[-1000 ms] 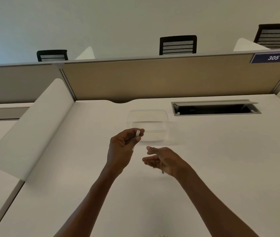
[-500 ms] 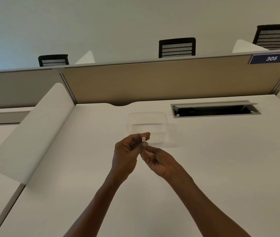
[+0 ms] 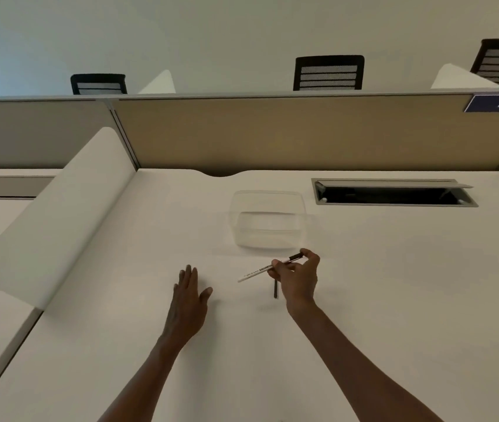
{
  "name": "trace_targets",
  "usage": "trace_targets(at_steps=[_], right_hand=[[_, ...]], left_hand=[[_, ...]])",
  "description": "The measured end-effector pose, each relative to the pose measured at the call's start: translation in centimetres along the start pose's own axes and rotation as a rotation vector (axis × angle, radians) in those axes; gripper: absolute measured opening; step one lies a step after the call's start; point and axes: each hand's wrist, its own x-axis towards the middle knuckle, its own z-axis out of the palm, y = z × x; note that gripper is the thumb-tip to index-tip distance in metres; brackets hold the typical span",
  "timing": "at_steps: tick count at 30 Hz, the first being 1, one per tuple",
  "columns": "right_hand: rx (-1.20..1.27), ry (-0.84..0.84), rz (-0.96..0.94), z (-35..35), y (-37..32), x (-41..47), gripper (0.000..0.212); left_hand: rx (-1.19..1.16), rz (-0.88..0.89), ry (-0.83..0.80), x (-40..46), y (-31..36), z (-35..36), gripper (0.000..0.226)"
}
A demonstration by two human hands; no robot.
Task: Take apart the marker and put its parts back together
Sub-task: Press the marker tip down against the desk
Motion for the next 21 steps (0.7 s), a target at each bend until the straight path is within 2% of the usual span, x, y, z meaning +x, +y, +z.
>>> trace_targets(at_steps=[5, 11, 14, 16, 21], right_hand=[[-0.363, -0.119, -0.464, 2.3, 1.2, -0.1, 0.052], [-0.758, -0.494, -0.799, 4.1, 3.5, -1.5, 0.049], [-0.813, -0.564, -0.993, 4.6, 4.1, -1.6, 0.051], [-0.824, -0.556, -1.031, 4.7, 4.0, -1.4, 0.052], [-0.824, -0.544, -0.922, 4.2, 3.8, -1.4, 0.049]], left_hand=[[0.144, 0.024, 0.001, -0.7, -2.5, 1.3, 0.068], [0.218, 0.045, 0.042, -0.8, -2.8, 1.7, 0.081], [0.227, 0.060, 0.059, -1.0, -2.9, 1.8, 0.079], [0.229, 0.068, 0.057, -1.1, -2.8, 1.8, 0.077], [0.233, 0.070, 0.052, -1.0, -2.8, 1.8, 0.077]])
